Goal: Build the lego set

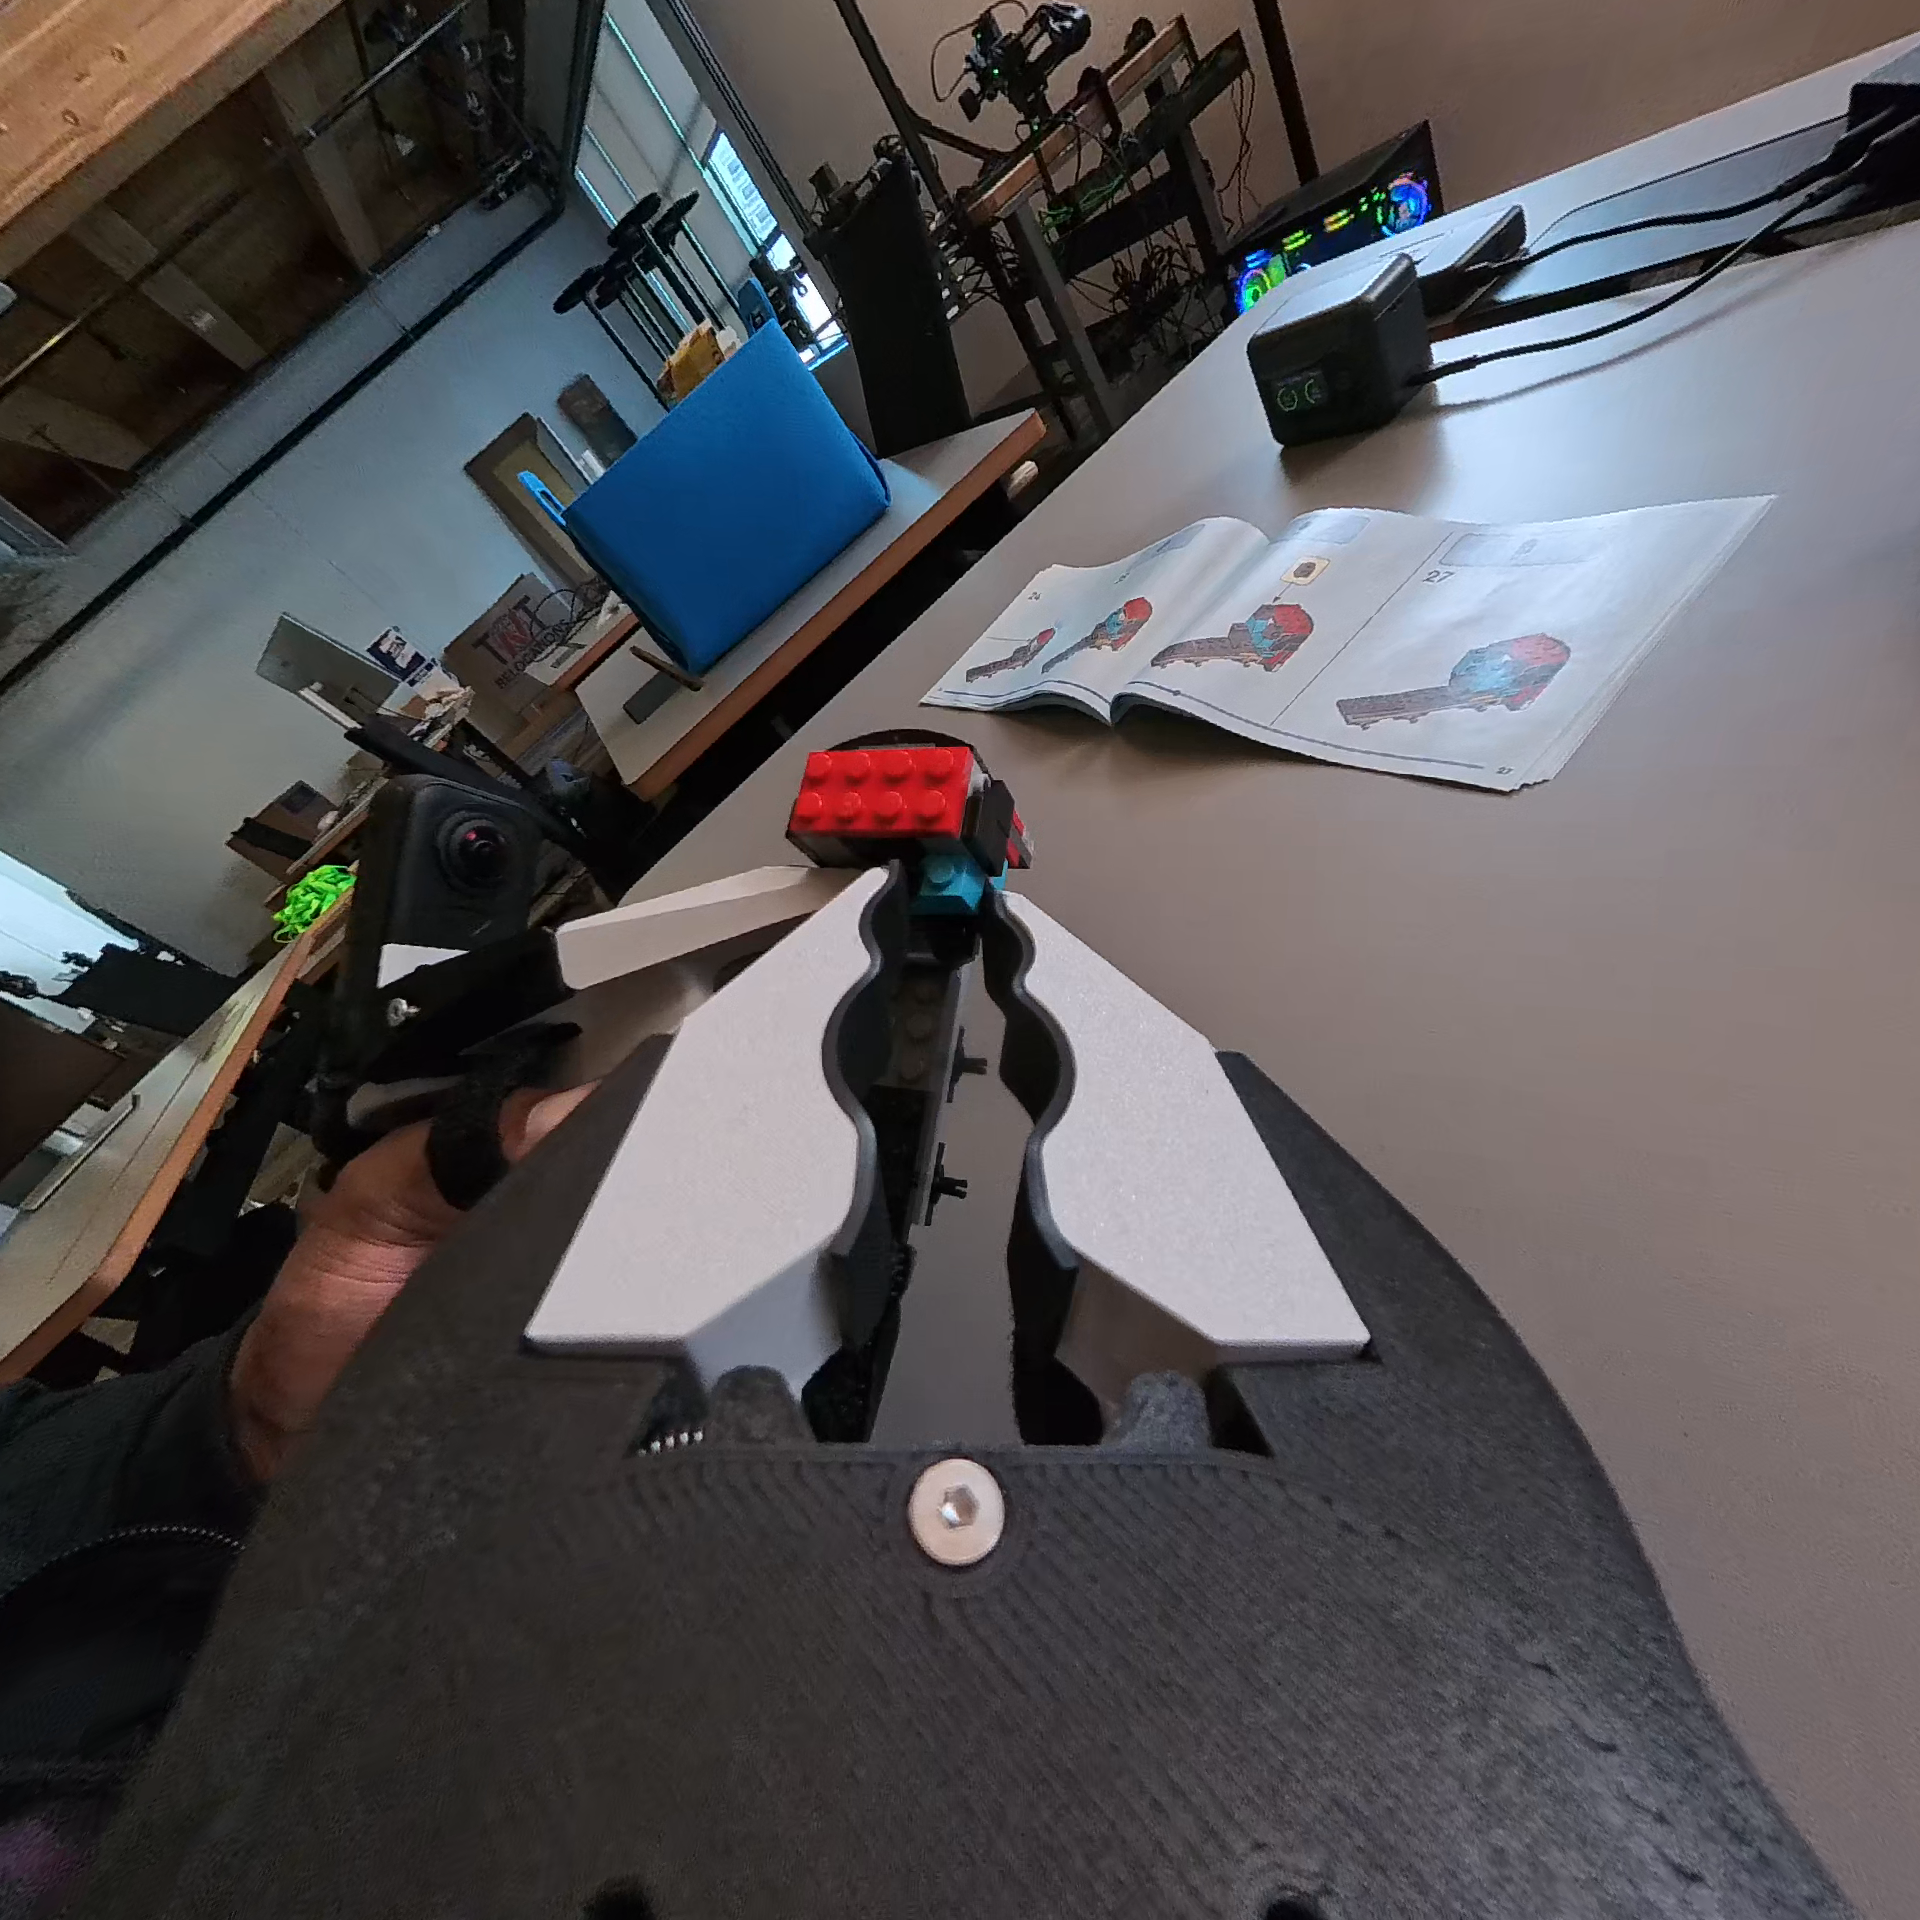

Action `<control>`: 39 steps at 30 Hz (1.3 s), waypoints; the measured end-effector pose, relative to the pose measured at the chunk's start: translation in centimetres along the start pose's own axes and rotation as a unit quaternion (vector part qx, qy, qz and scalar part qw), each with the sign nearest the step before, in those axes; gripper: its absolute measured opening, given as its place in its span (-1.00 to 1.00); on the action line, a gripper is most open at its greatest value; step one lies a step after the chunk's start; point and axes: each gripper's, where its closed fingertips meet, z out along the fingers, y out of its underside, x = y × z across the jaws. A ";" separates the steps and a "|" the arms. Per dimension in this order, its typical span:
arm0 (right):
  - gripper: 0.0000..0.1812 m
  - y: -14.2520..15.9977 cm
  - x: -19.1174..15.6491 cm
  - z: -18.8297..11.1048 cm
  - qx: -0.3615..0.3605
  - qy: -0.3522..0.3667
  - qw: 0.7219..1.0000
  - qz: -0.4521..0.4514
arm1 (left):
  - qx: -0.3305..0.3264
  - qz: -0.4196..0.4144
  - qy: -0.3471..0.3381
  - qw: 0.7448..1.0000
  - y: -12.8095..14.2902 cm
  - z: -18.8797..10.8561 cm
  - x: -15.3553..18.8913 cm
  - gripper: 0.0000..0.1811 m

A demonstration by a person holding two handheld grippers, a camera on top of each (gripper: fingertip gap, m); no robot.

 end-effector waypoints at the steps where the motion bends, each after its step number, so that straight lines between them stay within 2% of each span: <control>1: -0.85 0.0 0.0 0.0 0.000 -0.001 1.000 0.001 | 0.000 0.000 0.001 1.000 0.0 0.0 0.0 -0.71; 6: -0.85 -0.2 -0.1 0.0 0.001 -0.011 1.000 0.029 | 0.002 -0.013 0.011 1.000 0.0 0.0 0.1 -0.71; 7: -0.85 -0.3 -0.1 0.1 0.005 -0.019 0.999 0.049 | 0.005 -0.036 0.019 0.999 0.0 0.1 0.0 -0.71; 9: -0.70 -0.8 -0.1 0.1 0.025 -0.042 0.994 0.097 | 0.013 -0.115 0.033 0.993 -0.2 0.2 -0.6 -0.71; 13: -0.63 -1.5 0.4 -0.5 0.046 -0.063 0.985 0.151 | 0.043 -0.275 0.083 0.957 -1.3 -0.1 -2.1 -0.71; 18: -0.65 -1.6 0.0 -0.4 0.043 -0.075 0.982 0.166 | 0.072 -0.342 0.151 0.925 -2.8 -0.7 -1.5 -0.70; 26: -0.72 -1.7 -0.8 0.1 0.036 -0.091 0.981 0.168 | 0.094 -0.377 0.234 0.891 -4.3 -1.6 0.3 -0.70; 39: -0.75 -2.7 -1.6 -0.3 0.046 -0.108 0.981 0.158 | 0.096 -0.348 0.279 0.890 -5.0 -1.7 2.1 -0.68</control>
